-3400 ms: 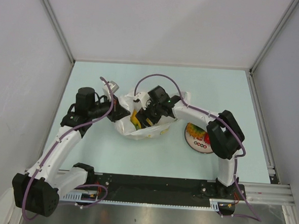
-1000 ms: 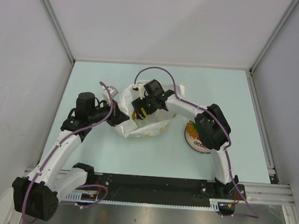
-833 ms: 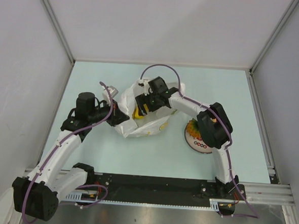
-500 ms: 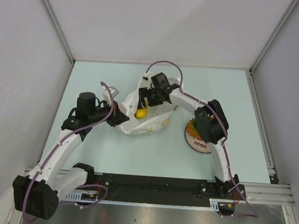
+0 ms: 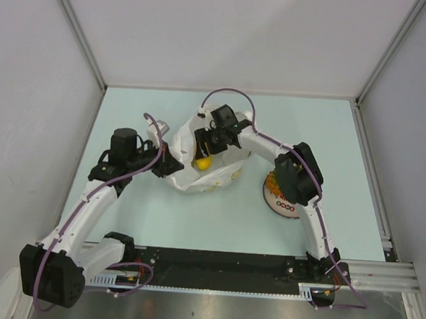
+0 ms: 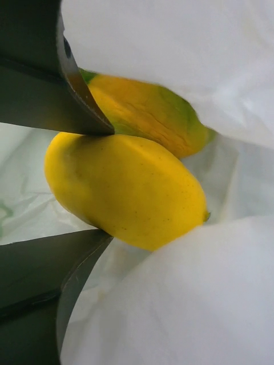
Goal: Take the fake fruits out of the plastic bag
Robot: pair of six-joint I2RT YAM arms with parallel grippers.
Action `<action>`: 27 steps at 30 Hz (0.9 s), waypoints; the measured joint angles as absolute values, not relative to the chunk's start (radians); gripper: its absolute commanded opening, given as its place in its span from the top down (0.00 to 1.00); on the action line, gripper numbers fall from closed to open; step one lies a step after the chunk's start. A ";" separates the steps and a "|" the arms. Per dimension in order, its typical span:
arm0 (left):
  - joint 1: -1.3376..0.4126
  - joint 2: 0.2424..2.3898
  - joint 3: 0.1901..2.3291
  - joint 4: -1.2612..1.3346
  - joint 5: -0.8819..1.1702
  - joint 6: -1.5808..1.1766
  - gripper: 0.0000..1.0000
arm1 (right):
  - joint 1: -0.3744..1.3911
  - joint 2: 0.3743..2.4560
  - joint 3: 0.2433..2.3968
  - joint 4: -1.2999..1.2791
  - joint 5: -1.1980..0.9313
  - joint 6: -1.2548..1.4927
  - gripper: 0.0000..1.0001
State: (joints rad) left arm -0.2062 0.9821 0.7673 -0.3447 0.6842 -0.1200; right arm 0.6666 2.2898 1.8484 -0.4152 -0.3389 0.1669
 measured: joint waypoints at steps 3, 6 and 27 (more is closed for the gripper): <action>-0.206 0.999 0.784 -0.333 0.685 -0.121 0.99 | 0.664 2.231 1.823 -0.466 -0.362 0.096 0.50; -0.206 1.022 0.804 -0.314 0.685 -0.123 1.00 | 0.662 2.115 1.784 -0.532 -0.392 0.025 0.51; -0.206 1.036 0.842 -0.246 0.682 -0.150 1.00 | 0.799 1.061 1.124 -0.917 -0.404 -0.752 0.56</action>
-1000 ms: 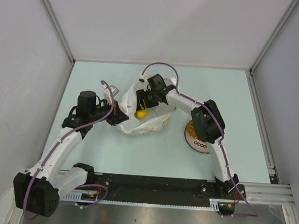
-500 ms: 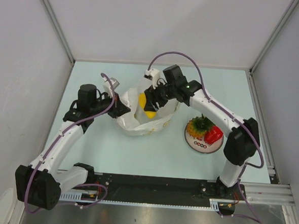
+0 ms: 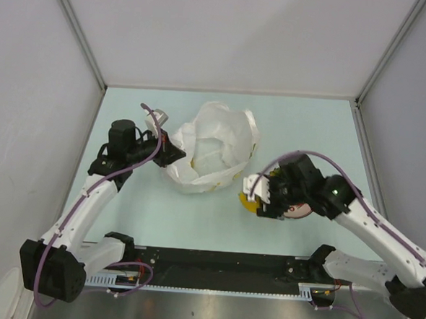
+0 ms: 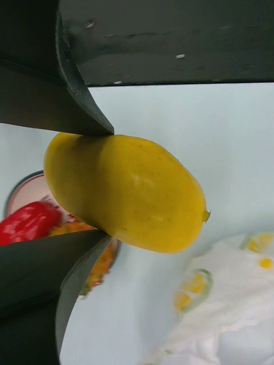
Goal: Take the fake fruits out of the plastic bag
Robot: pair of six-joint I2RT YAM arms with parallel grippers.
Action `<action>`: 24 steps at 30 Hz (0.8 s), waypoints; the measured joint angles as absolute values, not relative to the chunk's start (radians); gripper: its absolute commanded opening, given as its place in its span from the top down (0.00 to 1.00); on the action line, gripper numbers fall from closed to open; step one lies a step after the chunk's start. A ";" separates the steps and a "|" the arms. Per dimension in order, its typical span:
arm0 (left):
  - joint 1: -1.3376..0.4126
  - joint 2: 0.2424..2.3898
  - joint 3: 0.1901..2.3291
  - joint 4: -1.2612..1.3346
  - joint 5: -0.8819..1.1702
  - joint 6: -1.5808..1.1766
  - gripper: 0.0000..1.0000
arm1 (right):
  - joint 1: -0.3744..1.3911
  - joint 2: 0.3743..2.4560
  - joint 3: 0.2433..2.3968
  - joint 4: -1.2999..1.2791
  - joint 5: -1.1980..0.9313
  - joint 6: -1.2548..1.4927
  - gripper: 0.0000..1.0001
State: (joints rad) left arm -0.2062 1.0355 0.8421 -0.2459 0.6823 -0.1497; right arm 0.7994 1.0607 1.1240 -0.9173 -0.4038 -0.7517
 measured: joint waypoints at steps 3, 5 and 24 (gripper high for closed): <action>-0.206 1.029 0.842 -0.246 0.682 -0.150 1.00 | 0.787 0.913 1.015 -0.997 -0.347 -0.902 0.57; -0.206 1.029 0.842 -0.246 0.682 -0.149 1.00 | 0.766 0.847 0.955 -1.036 -0.318 -0.984 0.57; -0.206 1.054 0.857 -0.257 0.676 -0.146 1.00 | -0.067 0.746 0.720 -1.123 -0.322 -1.322 0.64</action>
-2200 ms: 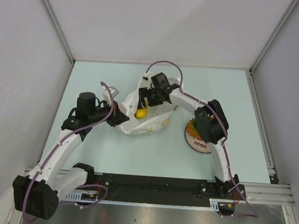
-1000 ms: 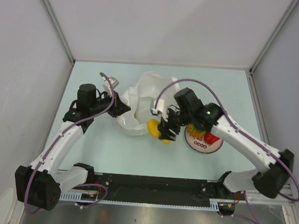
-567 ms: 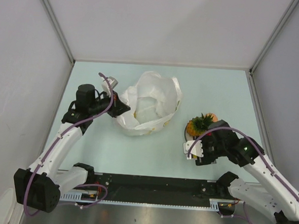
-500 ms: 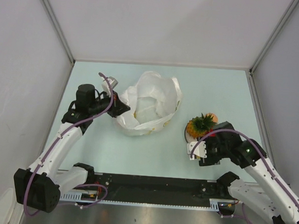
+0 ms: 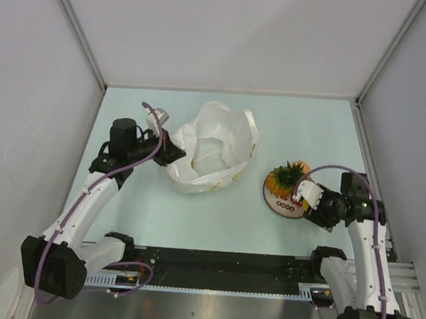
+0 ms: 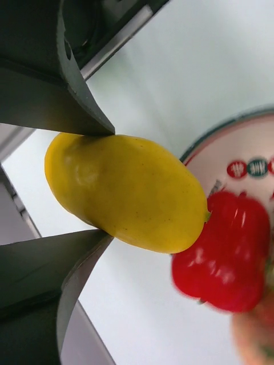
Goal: Take the fake fruits out of the plastic bag
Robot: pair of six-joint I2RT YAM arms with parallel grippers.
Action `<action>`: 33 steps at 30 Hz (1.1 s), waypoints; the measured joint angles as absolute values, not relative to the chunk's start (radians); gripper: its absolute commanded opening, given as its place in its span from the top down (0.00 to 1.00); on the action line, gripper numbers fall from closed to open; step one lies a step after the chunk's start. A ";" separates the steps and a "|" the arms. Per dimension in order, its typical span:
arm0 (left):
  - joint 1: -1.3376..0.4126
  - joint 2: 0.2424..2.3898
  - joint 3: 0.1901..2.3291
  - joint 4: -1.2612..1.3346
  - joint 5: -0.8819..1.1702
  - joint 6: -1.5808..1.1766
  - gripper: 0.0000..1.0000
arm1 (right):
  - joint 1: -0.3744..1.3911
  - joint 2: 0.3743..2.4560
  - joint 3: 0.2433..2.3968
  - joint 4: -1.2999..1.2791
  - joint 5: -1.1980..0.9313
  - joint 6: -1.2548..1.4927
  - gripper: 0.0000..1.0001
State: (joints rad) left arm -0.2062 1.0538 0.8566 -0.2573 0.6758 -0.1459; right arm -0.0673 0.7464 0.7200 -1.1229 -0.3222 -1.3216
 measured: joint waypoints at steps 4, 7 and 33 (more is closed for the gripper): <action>-0.206 1.061 0.857 -0.258 0.676 -0.146 1.00 | -0.189 0.852 0.799 -1.062 -0.365 -1.125 0.68; -0.207 1.073 0.857 -0.264 0.676 -0.146 1.00 | -0.218 0.904 0.852 -0.968 -0.381 -0.889 0.66; -0.210 1.230 0.947 -0.365 0.623 -0.044 1.00 | -0.185 0.989 0.876 -0.762 -0.242 0.226 0.68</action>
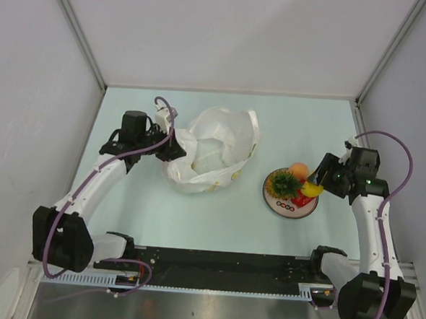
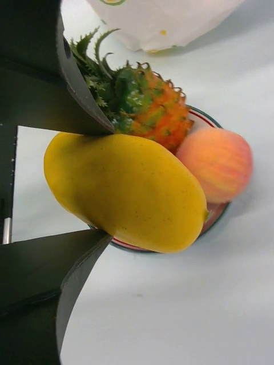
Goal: Take the fake fruits out of the plastic bag
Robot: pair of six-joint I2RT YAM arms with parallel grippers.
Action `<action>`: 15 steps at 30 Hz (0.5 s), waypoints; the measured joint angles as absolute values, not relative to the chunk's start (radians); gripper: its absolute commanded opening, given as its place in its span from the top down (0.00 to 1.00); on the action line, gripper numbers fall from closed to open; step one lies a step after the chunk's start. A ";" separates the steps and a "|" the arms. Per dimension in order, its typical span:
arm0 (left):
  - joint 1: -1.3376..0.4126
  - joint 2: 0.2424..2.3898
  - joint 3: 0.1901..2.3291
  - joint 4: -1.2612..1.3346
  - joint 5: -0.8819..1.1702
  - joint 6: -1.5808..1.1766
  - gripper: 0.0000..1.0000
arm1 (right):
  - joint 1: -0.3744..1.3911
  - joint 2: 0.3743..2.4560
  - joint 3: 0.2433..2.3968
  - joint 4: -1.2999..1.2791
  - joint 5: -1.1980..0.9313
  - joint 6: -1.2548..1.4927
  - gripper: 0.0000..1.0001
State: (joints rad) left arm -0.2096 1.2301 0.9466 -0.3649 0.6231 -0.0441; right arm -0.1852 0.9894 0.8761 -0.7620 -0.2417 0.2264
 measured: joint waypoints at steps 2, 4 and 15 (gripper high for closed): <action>-0.210 1.254 0.963 -0.366 0.617 -0.040 1.00 | -0.152 0.981 0.866 -0.769 -0.231 0.237 0.68; -0.210 1.283 0.985 -0.372 0.605 -0.027 1.00 | -0.140 0.984 0.864 -0.784 -0.215 0.255 0.69; -0.210 1.382 1.082 -0.406 0.562 0.058 1.00 | -0.118 1.097 0.862 -0.816 -0.144 0.286 0.70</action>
